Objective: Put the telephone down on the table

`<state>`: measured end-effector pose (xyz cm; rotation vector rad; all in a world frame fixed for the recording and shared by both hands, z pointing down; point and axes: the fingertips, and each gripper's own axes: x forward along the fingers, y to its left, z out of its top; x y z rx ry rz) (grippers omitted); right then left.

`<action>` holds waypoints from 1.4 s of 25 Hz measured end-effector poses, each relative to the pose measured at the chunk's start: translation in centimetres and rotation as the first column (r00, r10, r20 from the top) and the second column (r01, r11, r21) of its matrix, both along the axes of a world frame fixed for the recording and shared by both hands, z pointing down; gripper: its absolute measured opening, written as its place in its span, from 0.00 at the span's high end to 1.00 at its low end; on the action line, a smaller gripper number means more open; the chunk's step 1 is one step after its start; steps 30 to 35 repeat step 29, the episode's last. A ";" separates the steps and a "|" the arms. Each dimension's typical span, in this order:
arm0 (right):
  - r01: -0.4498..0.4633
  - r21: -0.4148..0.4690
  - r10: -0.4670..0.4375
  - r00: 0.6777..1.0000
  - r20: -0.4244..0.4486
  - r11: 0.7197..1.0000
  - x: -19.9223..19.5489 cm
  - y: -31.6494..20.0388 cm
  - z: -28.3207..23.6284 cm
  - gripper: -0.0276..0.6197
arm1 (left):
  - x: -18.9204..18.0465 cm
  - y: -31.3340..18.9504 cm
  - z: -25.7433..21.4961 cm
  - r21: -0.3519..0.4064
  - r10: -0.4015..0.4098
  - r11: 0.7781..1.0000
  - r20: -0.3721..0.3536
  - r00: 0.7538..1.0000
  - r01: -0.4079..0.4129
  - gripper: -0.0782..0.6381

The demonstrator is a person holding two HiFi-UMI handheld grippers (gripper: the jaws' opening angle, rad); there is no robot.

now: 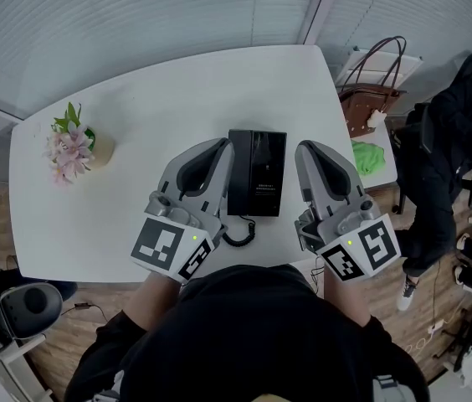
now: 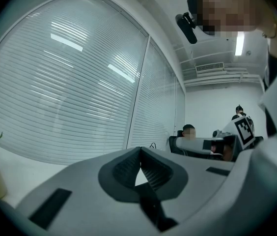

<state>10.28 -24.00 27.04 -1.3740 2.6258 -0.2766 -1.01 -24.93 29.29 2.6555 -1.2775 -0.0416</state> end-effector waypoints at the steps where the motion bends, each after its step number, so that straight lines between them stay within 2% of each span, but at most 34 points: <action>1: 0.003 0.002 -0.003 1.000 -0.005 1.000 -0.1 0.0 0.0 0.95 | 0.0 0.0 0.0 0.000 -0.001 1.000 0.000 1.000 0.001 0.87; 35: 0.005 0.011 -0.005 1.000 -0.010 1.000 -0.2 0.2 -0.4 0.95 | 0.0 0.0 0.4 -0.010 0.007 1.000 0.025 1.000 -0.007 0.87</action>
